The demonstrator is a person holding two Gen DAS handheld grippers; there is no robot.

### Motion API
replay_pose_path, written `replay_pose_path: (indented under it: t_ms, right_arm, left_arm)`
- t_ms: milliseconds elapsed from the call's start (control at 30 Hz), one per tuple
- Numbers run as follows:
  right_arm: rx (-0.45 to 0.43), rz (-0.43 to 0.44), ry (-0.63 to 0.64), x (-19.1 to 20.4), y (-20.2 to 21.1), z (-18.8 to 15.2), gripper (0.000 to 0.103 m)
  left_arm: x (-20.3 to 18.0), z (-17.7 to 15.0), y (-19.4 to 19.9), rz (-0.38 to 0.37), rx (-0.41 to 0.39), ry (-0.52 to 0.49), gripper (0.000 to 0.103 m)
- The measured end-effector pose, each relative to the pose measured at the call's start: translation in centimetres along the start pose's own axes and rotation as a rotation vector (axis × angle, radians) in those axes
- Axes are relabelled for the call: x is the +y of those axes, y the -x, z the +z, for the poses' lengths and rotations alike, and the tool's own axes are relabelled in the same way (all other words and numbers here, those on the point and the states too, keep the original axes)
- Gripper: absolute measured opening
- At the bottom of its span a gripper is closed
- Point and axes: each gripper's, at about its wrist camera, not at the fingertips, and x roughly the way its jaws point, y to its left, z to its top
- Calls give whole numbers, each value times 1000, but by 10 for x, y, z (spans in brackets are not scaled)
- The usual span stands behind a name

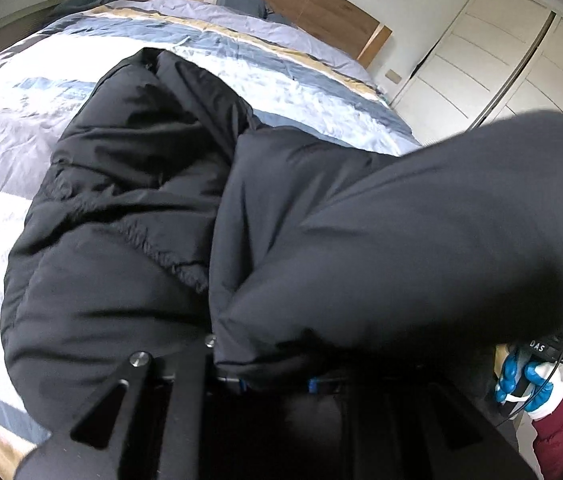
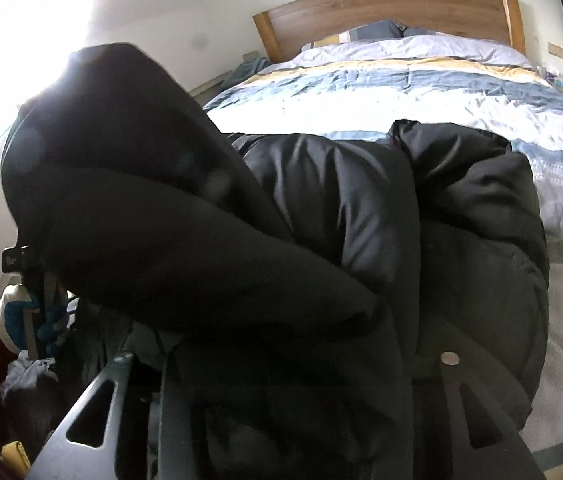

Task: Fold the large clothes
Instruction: 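Lay the lifted hem over the collar and open both tools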

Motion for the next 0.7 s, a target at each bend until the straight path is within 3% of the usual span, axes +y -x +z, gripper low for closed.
replay_pose_path:
  t_ms: [200, 367, 533, 700]
  right_arm:
    - [1, 66, -14, 12, 15, -2, 74]
    - [22, 37, 36, 22, 25, -14, 75]
    - [43, 22, 20, 20, 28, -20, 76]
    - [53, -17, 40, 27, 33, -19, 77]
  left_arm:
    - [-5, -11, 22, -21, -19, 12, 30]
    - [-7, -26, 39, 9, -2, -24, 35]
    - [-2, -36, 38, 38, 40, -3, 37]
    - [-1, -46, 54, 47, 33, 16, 37]
